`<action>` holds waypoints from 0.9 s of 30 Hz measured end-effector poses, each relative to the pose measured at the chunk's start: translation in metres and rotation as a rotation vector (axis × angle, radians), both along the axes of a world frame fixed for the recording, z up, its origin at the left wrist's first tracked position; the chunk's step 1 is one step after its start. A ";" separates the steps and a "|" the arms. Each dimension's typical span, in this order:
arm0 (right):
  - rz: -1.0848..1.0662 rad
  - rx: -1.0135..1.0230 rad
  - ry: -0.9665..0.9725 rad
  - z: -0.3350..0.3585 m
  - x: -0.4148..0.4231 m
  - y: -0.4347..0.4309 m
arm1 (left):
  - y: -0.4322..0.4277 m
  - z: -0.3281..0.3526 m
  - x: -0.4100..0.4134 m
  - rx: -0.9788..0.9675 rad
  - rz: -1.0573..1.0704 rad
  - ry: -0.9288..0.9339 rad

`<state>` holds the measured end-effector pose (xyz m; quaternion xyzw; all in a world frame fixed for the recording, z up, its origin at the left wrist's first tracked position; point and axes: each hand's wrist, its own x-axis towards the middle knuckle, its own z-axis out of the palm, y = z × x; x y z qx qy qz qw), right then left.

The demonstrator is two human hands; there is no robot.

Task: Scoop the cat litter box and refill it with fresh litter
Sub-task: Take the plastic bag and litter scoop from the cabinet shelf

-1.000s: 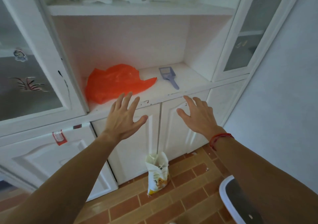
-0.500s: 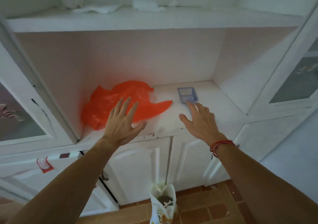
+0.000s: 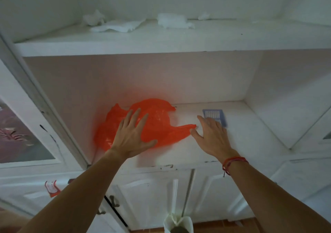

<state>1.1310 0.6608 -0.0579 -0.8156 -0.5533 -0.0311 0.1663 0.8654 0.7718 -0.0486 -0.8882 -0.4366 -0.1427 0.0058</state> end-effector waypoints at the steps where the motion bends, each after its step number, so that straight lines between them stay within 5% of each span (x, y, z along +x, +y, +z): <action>1: -0.015 -0.004 -0.018 0.001 0.003 0.003 | 0.006 0.000 0.001 -0.005 -0.010 0.002; 10: -0.262 -0.077 -0.046 -0.016 0.044 0.012 | 0.048 -0.012 0.028 -0.091 0.020 0.082; 19: -0.381 -0.126 0.126 -0.042 0.061 0.019 | 0.068 -0.046 0.038 -0.180 0.103 0.190; 27: -0.480 -0.050 0.206 -0.051 0.071 0.020 | 0.071 -0.062 0.043 -0.149 0.080 0.091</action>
